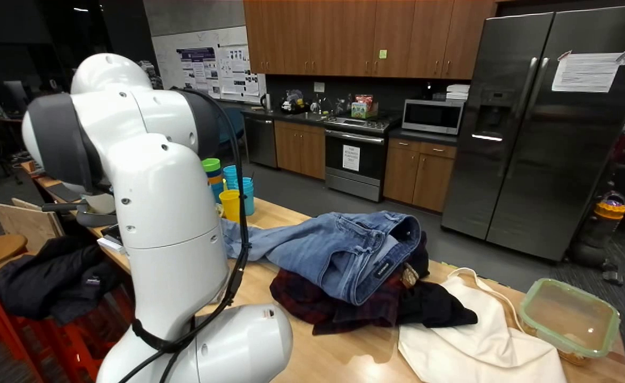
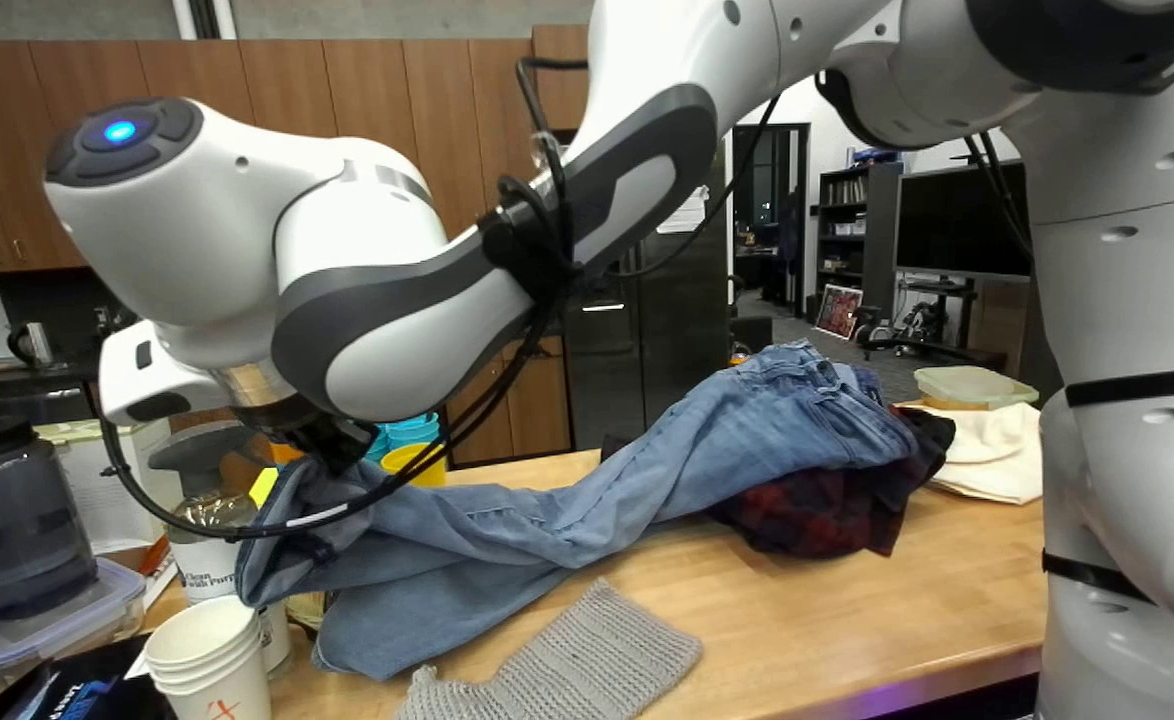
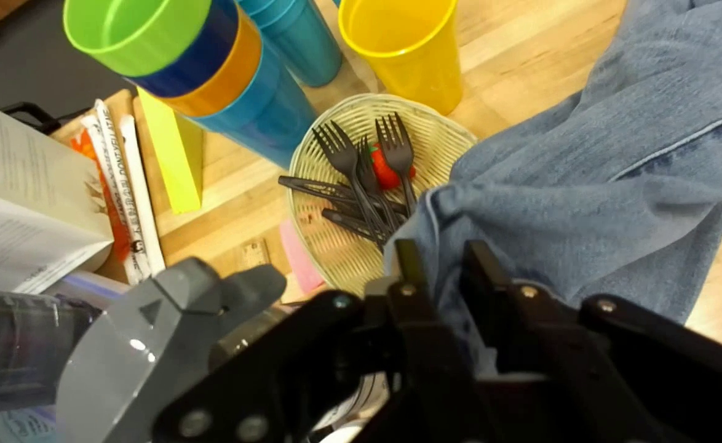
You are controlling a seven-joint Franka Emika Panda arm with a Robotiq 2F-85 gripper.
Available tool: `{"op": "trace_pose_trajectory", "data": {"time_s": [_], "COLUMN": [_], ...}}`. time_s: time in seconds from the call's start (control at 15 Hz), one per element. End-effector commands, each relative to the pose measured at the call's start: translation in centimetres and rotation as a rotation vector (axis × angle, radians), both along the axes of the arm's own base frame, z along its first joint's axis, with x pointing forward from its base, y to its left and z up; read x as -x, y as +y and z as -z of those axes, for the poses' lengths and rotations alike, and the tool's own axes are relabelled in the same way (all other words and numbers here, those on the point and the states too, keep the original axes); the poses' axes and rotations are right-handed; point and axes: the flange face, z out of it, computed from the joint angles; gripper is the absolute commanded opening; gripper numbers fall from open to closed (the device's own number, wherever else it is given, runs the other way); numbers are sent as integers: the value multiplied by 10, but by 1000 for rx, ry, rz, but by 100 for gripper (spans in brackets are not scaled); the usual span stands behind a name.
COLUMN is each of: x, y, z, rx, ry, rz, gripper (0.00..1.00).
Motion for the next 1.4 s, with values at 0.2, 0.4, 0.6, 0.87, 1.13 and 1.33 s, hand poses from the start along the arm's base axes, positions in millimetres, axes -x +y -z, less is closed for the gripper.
{"op": "trace_pose_trajectory", "data": {"time_s": [0.2,0.4,0.6,0.87,1.13,1.33], "x": [-2,-3,-6,-27,-49,-66], "y": [-33,-45,-66,-111,-164,-208], "z": [-14,-22,-38,-64,-80,-86], "rx": [-35,-50,-94,-192,-252,-292], "ry": [-22,-42,-61,-56,-50,-49], "rz": [67,94,147,306,453,569], "gripper": [75,97,100,100,100,100]}}
